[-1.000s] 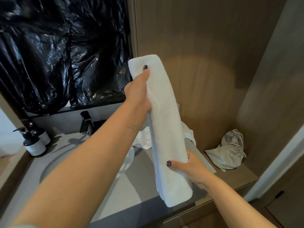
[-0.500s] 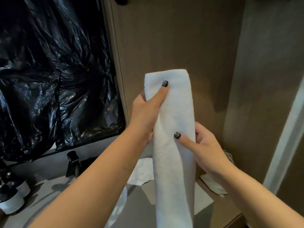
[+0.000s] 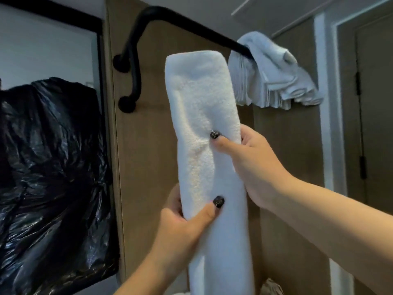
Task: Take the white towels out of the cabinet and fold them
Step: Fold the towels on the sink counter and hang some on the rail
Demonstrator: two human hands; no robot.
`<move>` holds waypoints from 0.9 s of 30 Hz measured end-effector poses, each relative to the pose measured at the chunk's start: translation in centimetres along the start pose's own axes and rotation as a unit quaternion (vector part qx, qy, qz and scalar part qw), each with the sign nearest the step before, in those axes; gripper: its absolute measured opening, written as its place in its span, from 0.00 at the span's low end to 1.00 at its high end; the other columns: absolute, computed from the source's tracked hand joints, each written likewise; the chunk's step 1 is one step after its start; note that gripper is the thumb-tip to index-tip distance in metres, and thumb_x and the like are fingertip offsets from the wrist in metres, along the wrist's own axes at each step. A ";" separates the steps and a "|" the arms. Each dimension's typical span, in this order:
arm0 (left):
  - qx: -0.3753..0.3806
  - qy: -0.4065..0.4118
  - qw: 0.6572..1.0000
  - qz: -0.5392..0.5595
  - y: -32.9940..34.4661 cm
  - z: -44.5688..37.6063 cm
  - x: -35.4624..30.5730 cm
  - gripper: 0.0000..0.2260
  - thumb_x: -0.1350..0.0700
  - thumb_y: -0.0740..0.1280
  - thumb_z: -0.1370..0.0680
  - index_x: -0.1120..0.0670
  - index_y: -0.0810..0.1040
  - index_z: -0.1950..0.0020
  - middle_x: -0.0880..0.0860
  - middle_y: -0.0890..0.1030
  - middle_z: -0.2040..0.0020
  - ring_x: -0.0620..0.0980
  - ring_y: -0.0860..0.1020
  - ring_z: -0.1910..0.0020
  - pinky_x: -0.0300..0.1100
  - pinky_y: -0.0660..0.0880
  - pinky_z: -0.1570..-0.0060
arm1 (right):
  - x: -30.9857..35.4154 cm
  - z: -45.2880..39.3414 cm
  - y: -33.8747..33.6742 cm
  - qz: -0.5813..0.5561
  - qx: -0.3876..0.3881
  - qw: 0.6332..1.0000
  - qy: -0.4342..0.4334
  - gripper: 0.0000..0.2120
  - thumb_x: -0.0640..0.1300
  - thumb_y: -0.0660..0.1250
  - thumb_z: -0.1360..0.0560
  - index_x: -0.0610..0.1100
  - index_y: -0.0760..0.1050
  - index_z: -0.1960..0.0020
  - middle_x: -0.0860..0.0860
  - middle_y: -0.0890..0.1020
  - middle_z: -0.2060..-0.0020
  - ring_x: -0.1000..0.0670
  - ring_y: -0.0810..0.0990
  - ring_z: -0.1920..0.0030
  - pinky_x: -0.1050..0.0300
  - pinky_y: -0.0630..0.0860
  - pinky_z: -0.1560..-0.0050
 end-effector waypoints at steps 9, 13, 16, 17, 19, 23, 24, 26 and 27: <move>0.007 0.041 0.996 -0.075 3.9 -7.0 1.1 0.27 0.59 0.78 0.41 0.56 0.78 0.43 0.54 0.87 0.53 0.54 0.86 0.56 0.41 0.81 0.61 | 6.0 -11.4 -3.5 0.038 -0.009 0.995 -0.087 0.10 0.42 0.68 0.21 0.40 0.78 0.42 0.42 0.84 0.49 0.42 0.85 0.50 0.41 0.81 0.45; 0.015 0.096 0.992 -0.084 6.2 -12.9 0.7 0.26 0.57 0.78 0.38 0.55 0.77 0.41 0.54 0.86 0.51 0.54 0.85 0.53 0.42 0.82 0.59 | 8.8 -17.4 -6.0 0.040 0.010 0.987 -0.154 0.05 0.40 0.69 0.22 0.39 0.80 0.51 0.41 0.85 0.54 0.44 0.86 0.56 0.51 0.82 0.56; 0.018 0.153 0.984 -0.091 8.2 -17.5 -0.9 0.25 0.56 0.76 0.36 0.55 0.76 0.40 0.53 0.86 0.49 0.53 0.85 0.50 0.42 0.82 0.56 | 12.2 -21.8 -7.5 0.046 0.021 0.977 -0.208 0.06 0.39 0.70 0.23 0.36 0.80 0.50 0.43 0.84 0.58 0.47 0.84 0.60 0.52 0.82 0.56; 0.011 0.178 0.979 -0.101 8.9 -19.3 -1.7 0.25 0.56 0.76 0.35 0.55 0.76 0.40 0.53 0.86 0.48 0.53 0.85 0.50 0.43 0.82 0.55 | 13.3 -23.3 -7.9 0.059 0.025 0.973 -0.222 0.09 0.40 0.70 0.24 0.35 0.80 0.47 0.43 0.84 0.57 0.46 0.84 0.58 0.50 0.82 0.54; 0.000 0.226 0.966 -0.124 10.5 -22.5 -3.6 0.25 0.56 0.75 0.34 0.57 0.76 0.39 0.53 0.86 0.47 0.53 0.85 0.49 0.44 0.82 0.53 | 15.7 -26.3 -8.7 0.103 0.026 0.965 -0.242 0.14 0.41 0.72 0.25 0.35 0.79 0.43 0.43 0.84 0.53 0.42 0.85 0.53 0.45 0.82 0.49; -0.036 0.310 0.935 -0.166 12.5 -27.6 -7.6 0.24 0.55 0.79 0.31 0.59 0.76 0.38 0.54 0.85 0.47 0.53 0.84 0.48 0.47 0.82 0.51 | 21.0 -30.3 -9.6 0.184 0.054 0.939 -0.286 0.18 0.45 0.74 0.28 0.39 0.77 0.40 0.44 0.84 0.49 0.45 0.85 0.53 0.42 0.82 0.48; -0.051 0.328 0.926 -0.182 12.7 -28.5 -8.7 0.25 0.55 0.79 0.32 0.59 0.76 0.39 0.54 0.85 0.48 0.53 0.84 0.49 0.47 0.82 0.51 | 22.0 -31.1 -10.2 0.198 0.055 0.932 -0.299 0.19 0.46 0.74 0.28 0.40 0.77 0.40 0.44 0.84 0.48 0.46 0.85 0.52 0.44 0.82 0.48; -0.080 0.355 0.905 -0.222 13.1 -30.2 -10.5 0.25 0.53 0.79 0.33 0.57 0.77 0.40 0.53 0.85 0.47 0.51 0.84 0.50 0.48 0.81 0.51 | 23.4 -32.6 -11.7 0.209 0.053 0.923 -0.320 0.18 0.46 0.73 0.27 0.41 0.78 0.39 0.44 0.84 0.44 0.47 0.85 0.49 0.49 0.82 0.48; -0.091 0.364 0.895 -0.241 13.2 -30.9 -11.1 0.24 0.53 0.79 0.32 0.56 0.77 0.40 0.53 0.85 0.47 0.50 0.84 0.50 0.48 0.81 0.51 | 23.6 -33.6 -12.5 0.203 0.054 0.922 -0.325 0.17 0.46 0.73 0.26 0.41 0.78 0.40 0.45 0.84 0.45 0.47 0.85 0.49 0.50 0.82 0.49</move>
Point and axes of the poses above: each hand's wrist, its own z-axis away from the middle knuckle, its own y-axis out of the palm, x = y × z, the point moved 9 cm from there along -z, towards the middle knuckle
